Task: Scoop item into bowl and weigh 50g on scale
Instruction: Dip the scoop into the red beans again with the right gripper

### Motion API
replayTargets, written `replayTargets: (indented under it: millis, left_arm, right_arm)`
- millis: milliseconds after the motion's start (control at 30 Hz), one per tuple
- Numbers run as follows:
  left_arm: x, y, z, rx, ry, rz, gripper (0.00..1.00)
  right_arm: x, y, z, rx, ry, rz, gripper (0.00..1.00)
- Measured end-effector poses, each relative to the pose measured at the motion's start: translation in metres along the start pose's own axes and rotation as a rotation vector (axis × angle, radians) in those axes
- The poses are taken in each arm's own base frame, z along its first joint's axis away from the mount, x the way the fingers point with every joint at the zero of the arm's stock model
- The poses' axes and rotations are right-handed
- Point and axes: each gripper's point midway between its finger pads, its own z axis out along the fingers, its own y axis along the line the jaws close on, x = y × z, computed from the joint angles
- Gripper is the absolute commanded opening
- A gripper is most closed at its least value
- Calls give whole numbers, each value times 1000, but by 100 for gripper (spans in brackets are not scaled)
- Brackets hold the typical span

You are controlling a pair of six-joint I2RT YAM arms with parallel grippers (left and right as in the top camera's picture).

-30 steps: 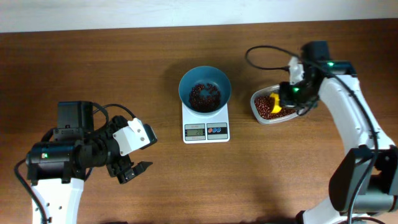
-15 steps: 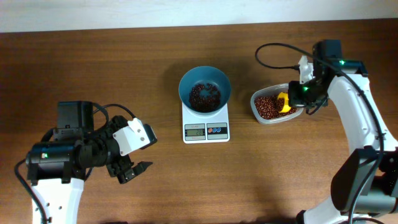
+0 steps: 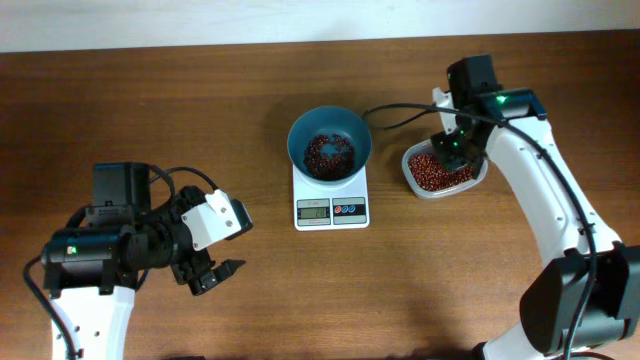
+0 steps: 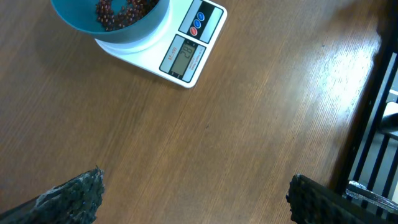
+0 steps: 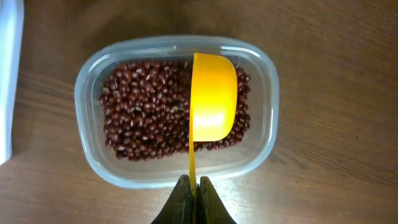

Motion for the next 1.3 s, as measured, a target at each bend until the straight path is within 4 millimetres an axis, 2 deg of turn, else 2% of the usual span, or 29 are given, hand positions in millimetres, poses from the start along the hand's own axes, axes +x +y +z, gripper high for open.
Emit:
replayTargets:
  millis: [300, 433, 667, 1000, 1200, 1300]
  left_arm:
    - [0, 0, 0, 0, 0, 0, 99]
    - [0, 0, 0, 0, 0, 0, 98]
    - [0, 0, 0, 0, 0, 0, 98]
    - [0, 0, 0, 0, 0, 0, 98]
    - [0, 0, 0, 0, 0, 0, 98]
    - [0, 0, 0, 0, 0, 0, 98]
  right_arm:
    - [3, -12, 0, 71, 17, -14, 4]
    - [4, -20, 12, 144, 60, -35, 4]
    - [1, -19, 16, 239, 83, -86, 4]
    - [7, -8, 27, 180, 118, -97, 4]
    - [17, 16, 31, 22, 142, -59, 4]
    - [19, 21, 33, -56, 139, 1, 4]
